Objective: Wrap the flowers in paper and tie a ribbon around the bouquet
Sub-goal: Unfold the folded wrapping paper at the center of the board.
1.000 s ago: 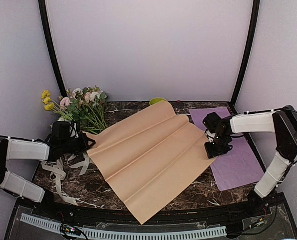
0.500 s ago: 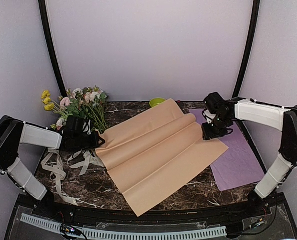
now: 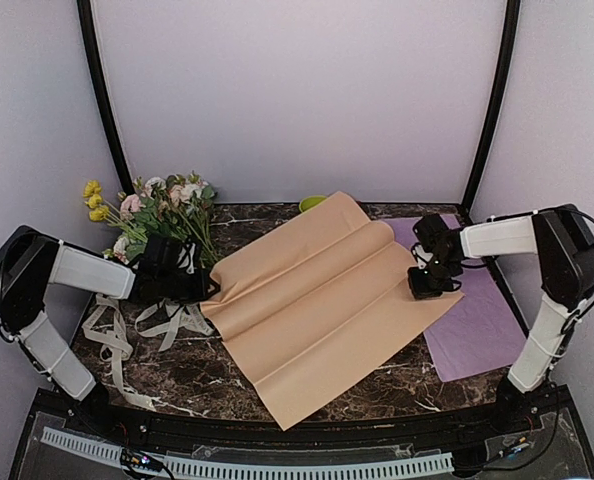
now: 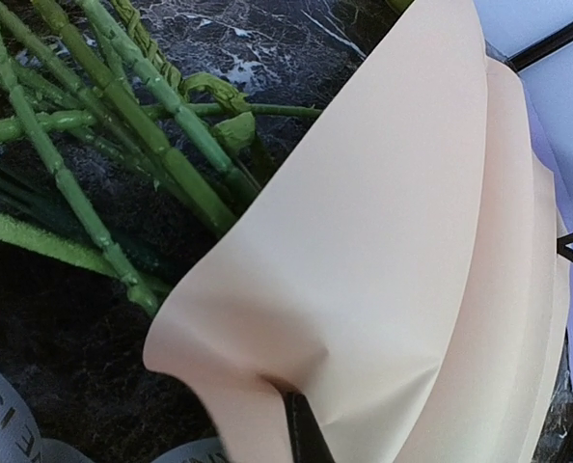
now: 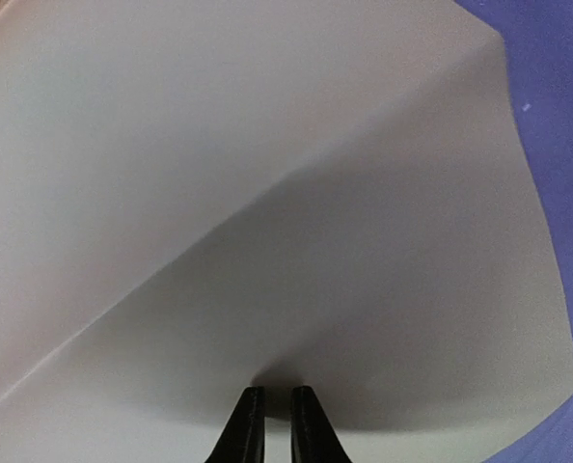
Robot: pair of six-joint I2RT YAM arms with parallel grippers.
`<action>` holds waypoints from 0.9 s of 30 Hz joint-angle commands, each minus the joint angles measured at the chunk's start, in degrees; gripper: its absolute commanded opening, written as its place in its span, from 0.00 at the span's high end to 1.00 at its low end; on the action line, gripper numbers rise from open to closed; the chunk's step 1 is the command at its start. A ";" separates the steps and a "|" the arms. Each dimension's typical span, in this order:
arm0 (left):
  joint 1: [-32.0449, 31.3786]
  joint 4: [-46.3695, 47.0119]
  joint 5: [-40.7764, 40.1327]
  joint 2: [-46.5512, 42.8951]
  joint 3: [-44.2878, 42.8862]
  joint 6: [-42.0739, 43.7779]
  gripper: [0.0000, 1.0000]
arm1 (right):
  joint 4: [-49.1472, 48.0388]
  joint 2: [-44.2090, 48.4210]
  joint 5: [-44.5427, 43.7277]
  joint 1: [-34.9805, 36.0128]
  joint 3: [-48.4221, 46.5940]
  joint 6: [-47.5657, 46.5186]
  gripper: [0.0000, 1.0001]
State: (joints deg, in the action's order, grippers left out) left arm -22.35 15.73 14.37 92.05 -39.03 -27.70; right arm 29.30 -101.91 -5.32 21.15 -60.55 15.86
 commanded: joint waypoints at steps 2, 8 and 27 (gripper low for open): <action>-1.46 1.46 1.09 0.97 -1.11 2.59 1.00 | -1.41 4.60 -5.31 -4.55 7.77 3.36 0.89; -3.96 3.70 3.99 2.82 -1.96 3.00 1.00 | -2.22 9.68 -4.46 -9.42 12.84 3.81 0.90; -6.50 -2.08 -7.49 1.95 -0.43 3.92 1.00 | -3.82 21.13 0.72 -11.66 9.26 1.77 0.90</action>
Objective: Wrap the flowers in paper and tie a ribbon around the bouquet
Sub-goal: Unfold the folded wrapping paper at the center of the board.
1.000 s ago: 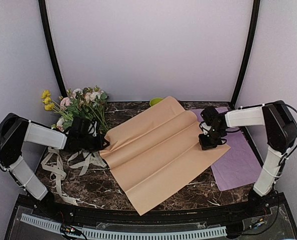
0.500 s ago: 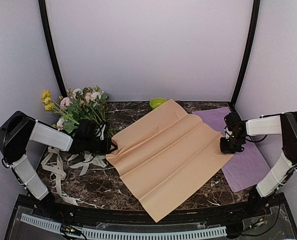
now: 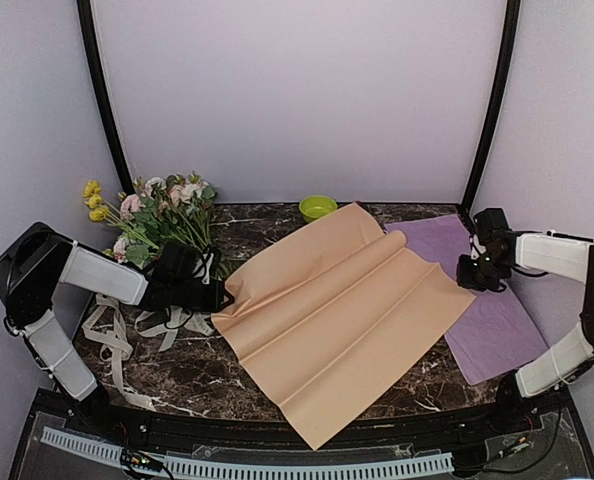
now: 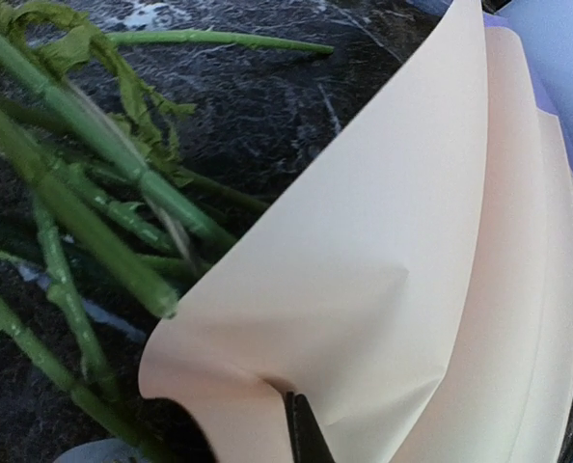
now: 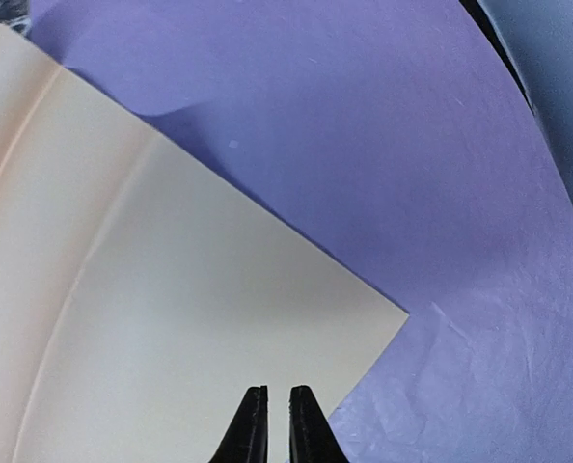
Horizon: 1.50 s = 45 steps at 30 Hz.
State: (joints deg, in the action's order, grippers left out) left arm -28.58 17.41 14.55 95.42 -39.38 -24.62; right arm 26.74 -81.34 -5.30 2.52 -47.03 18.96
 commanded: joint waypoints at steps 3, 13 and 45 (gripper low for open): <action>-0.25 -5.79 -11.48 -2.02 -0.97 0.62 0.95 | -2.65 -1.66 2.80 15.62 -5.76 -2.23 0.91; -0.62 -8.59 -24.02 -16.31 1.49 0.72 0.50 | -2.09 -9.45 6.55 35.61 -6.07 1.70 0.93; -10.99 -17.27 -12.33 6.12 -10.75 15.80 0.62 | 16.09 -6.22 4.12 33.72 5.01 13.19 0.89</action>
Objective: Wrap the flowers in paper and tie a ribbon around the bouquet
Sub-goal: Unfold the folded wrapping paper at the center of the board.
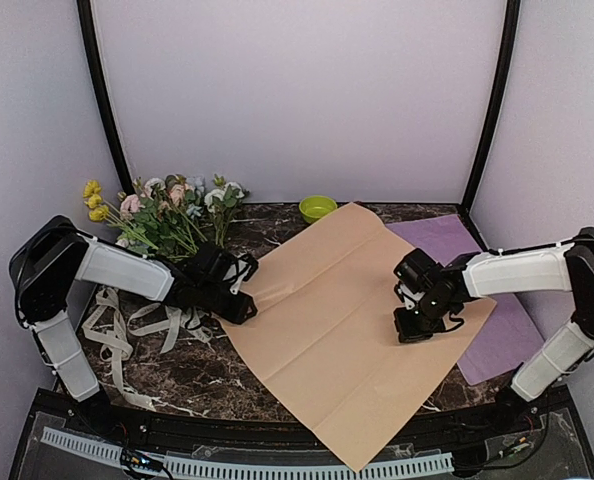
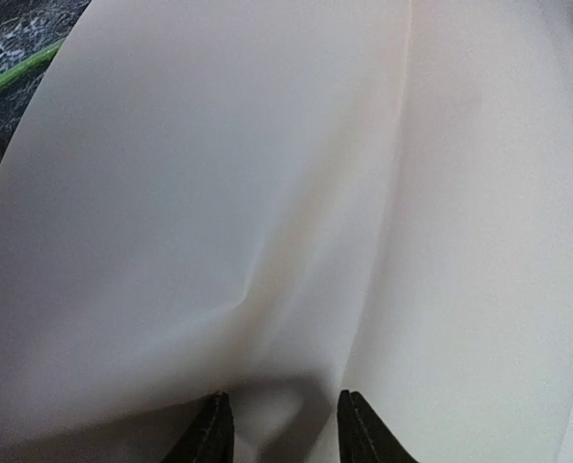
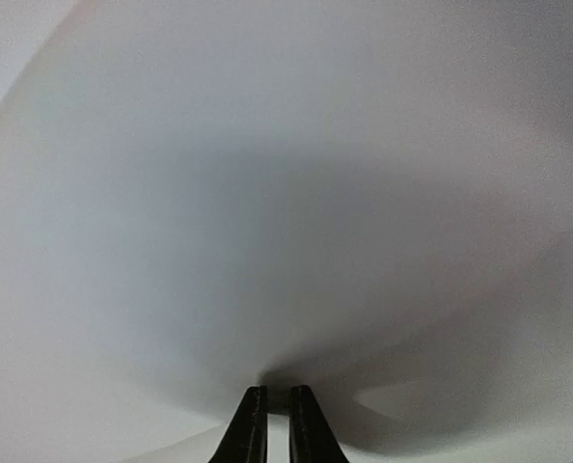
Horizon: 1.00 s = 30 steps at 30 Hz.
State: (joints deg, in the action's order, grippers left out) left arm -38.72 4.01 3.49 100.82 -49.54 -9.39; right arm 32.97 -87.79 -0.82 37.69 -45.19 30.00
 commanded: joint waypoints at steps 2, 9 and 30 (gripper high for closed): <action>-1.53 -4.80 -1.45 0.94 -0.52 0.21 0.62 | 11.78 0.97 -1.16 -2.66 3.30 2.65 0.89; -2.40 -4.77 0.46 -0.45 1.10 -1.21 0.62 | 18.74 6.85 -5.51 -6.74 -1.32 0.44 0.87; 14.58 -11.35 -7.54 -7.52 -14.51 -11.63 0.43 | -1.38 -12.46 -11.49 -12.56 -20.47 -10.24 0.86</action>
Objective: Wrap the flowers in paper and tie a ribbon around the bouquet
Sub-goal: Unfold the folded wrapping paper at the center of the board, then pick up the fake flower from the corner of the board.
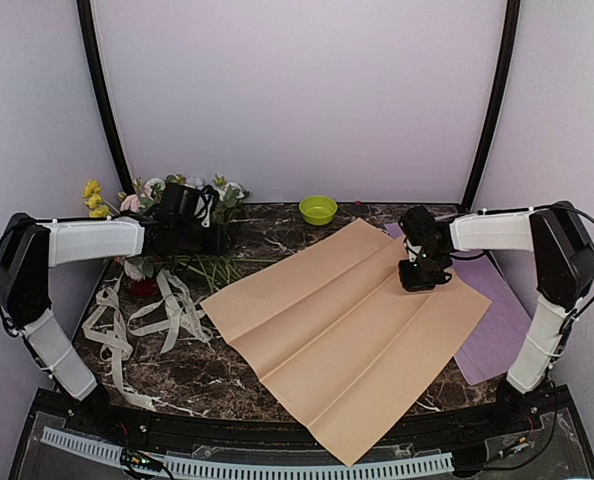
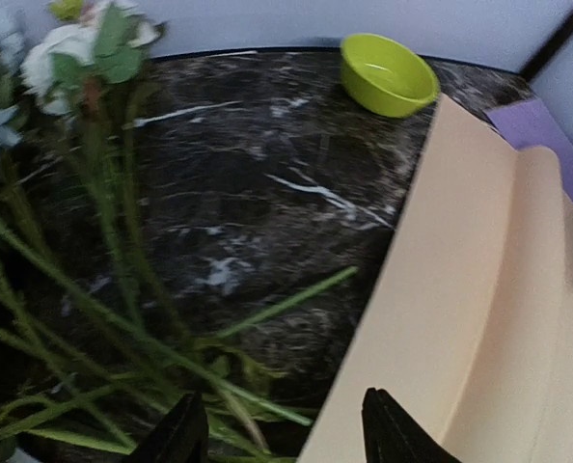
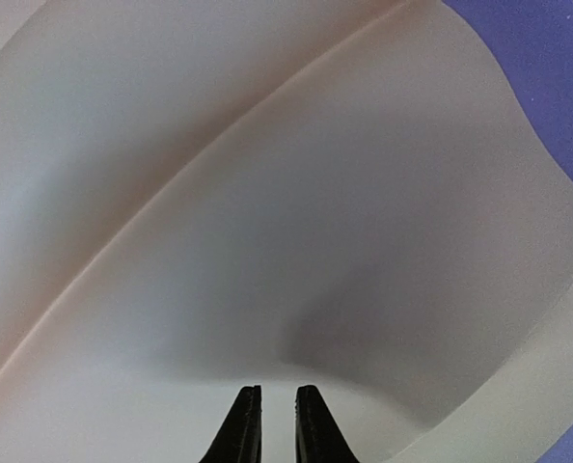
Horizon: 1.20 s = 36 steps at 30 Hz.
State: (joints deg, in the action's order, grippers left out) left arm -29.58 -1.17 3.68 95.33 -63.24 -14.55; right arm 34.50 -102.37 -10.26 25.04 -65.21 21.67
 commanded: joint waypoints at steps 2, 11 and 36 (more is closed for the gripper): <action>7.66 -7.92 -10.97 -0.76 -1.80 -7.39 0.42 | -3.07 2.32 -1.58 0.17 -2.08 -2.72 0.86; 16.82 0.93 -4.45 5.02 -4.99 -14.52 0.61 | -3.30 1.51 -0.37 0.23 -1.84 -3.74 0.86; 17.45 0.65 -7.62 21.32 -18.23 -16.47 0.74 | -2.54 0.11 1.03 0.28 -2.37 -3.83 0.86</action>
State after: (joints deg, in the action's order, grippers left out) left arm -12.27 -0.40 -3.18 116.09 -78.35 -32.16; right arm 32.18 -101.67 -9.93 25.04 -66.32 18.22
